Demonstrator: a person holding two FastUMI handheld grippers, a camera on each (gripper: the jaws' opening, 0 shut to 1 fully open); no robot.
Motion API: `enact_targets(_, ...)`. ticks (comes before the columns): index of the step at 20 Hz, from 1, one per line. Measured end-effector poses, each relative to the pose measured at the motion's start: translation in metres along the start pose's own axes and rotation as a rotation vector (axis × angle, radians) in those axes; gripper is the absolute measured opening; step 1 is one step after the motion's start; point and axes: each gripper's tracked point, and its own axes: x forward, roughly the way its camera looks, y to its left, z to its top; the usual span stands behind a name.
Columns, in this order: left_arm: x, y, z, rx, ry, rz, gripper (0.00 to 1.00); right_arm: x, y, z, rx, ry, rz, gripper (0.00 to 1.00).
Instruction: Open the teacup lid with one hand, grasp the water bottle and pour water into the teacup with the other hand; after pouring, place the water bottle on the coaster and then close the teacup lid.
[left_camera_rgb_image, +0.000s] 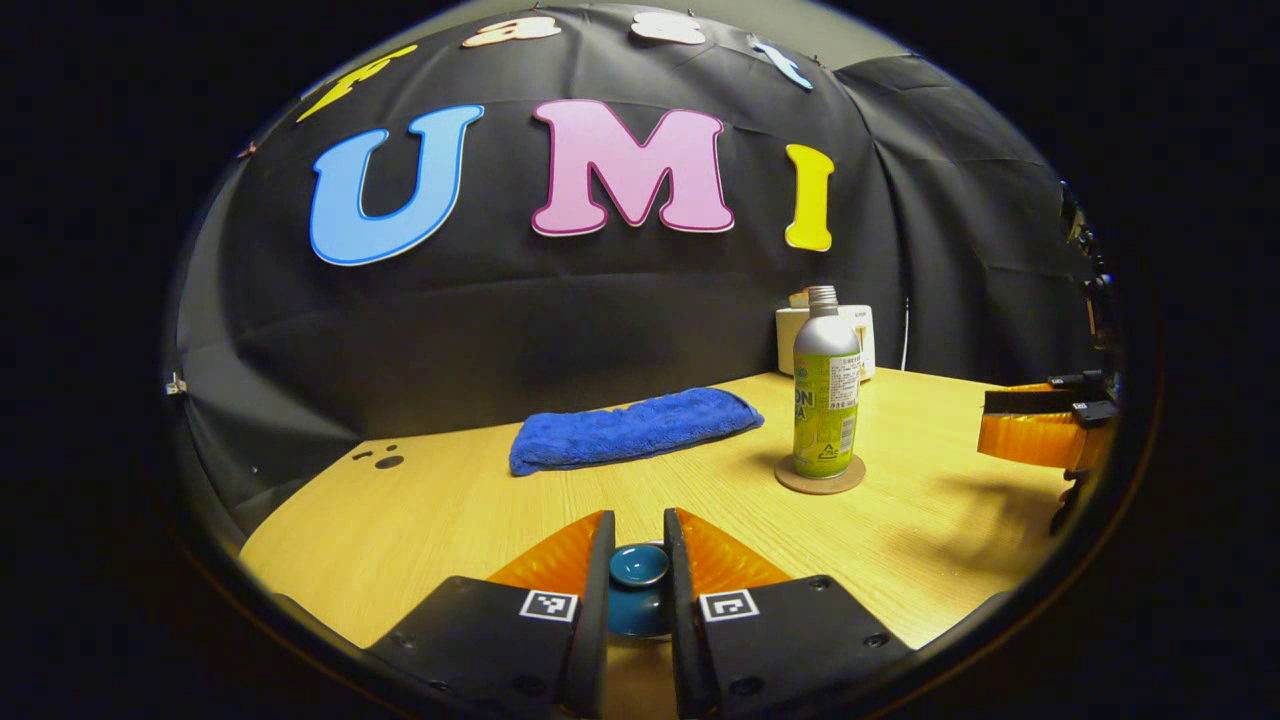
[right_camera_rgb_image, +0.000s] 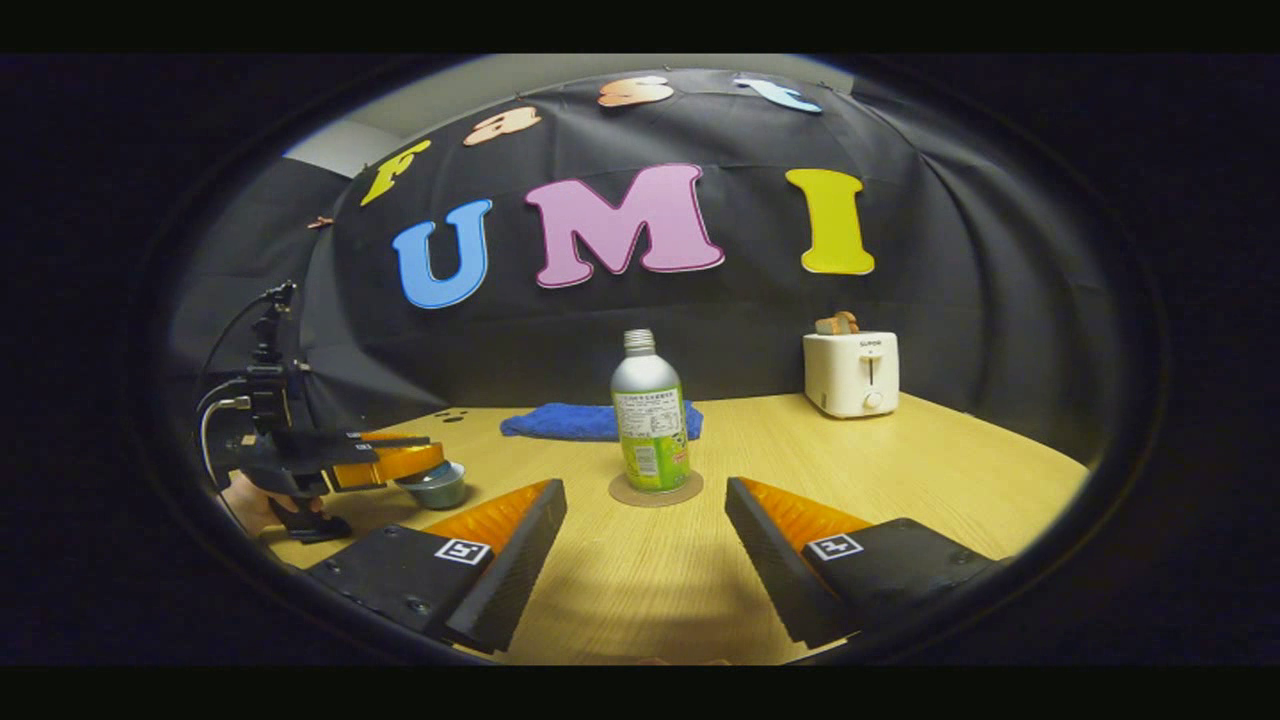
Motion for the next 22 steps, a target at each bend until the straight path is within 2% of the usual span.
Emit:
enact_targets(10,0.008,-0.007,-0.006,0.025,0.041,0.001,0.30,0.001,0.016,-0.002,-0.055,0.003,0.038,0.99)
enact_targets(14,0.009,-0.006,-0.007,0.026,0.045,0.006,0.33,0.000,0.018,-0.001,-0.073,-0.006,0.039,0.99)
enact_targets(17,0.007,-0.004,-0.005,0.011,0.031,0.013,0.39,-0.001,0.016,0.001,-0.077,-0.022,0.031,0.98)
enact_targets(18,0.005,-0.002,-0.005,0.000,0.020,0.017,0.42,-0.002,0.017,0.000,-0.076,-0.021,0.032,0.99)
enact_targets(22,-0.011,0.003,-0.001,-0.021,-0.027,0.041,0.92,-0.002,0.018,0.000,-0.075,-0.017,0.029,0.99)
